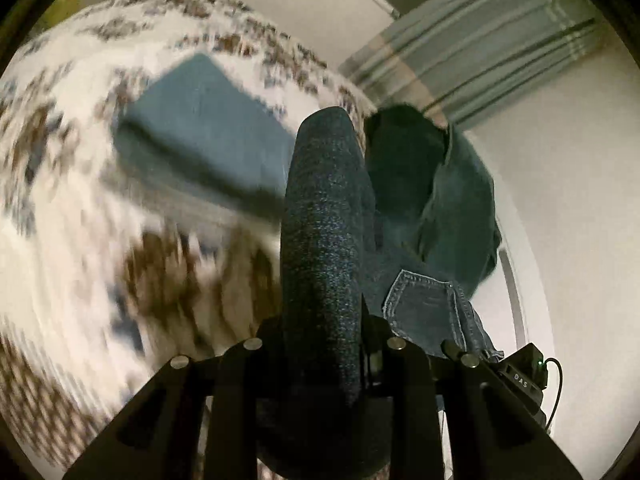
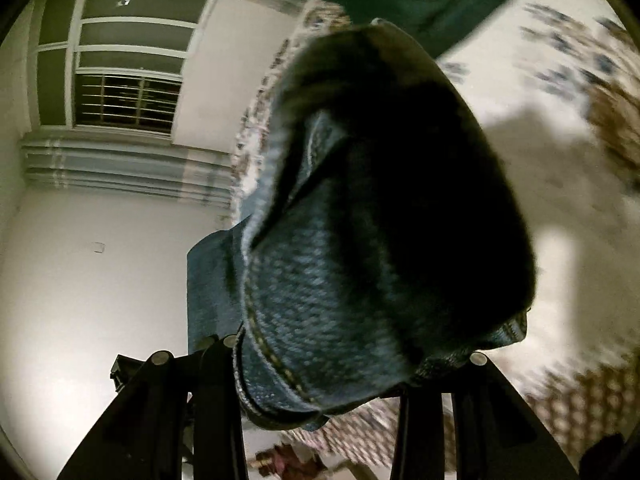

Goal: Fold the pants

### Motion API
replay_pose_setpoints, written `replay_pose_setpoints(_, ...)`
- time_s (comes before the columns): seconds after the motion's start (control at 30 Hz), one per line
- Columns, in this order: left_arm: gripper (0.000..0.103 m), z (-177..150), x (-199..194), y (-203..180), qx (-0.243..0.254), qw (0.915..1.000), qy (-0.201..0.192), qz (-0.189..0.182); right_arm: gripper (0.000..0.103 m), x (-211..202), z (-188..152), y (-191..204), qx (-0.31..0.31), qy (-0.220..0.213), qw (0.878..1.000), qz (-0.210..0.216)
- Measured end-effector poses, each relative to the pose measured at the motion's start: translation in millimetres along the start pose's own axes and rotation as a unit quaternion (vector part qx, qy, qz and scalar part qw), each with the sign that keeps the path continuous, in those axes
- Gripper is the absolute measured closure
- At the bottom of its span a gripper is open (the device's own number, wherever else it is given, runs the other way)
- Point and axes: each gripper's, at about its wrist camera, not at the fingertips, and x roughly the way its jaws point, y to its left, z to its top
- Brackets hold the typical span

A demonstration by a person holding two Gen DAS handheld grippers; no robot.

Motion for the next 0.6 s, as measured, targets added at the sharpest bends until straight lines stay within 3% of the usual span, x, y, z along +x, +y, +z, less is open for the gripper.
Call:
replay_pose_setpoints(0.13,0.081,97,12,31,0.005,0.9998,-0.015,0.007,0.065,73,61,46,0.005,-0.002,1.0,0.014)
replay_pose_setpoints(0.3,0.081,182,43,84,-0.001,0.9995,-0.022,0.022,0.065,190,112,82,-0.002,0.012,1.0,0.015)
replay_pose_setpoints(0.4,0.081,206,63,121,-0.021,0.9992,-0.015,0.03,0.065,240,131,82,-0.006,0.023,1.0,0.005)
replay_pose_setpoints(0.57,0.079,215,95,179,-0.064,0.9958,0.03,0.058,0.064,277,146,43,-0.003,0.054,0.998,-0.024)
replay_pose_setpoints(0.6,0.074,213,99,185,-0.07,0.9951,0.037,0.06,0.062,278,143,46,-0.006,0.057,0.998,-0.027)
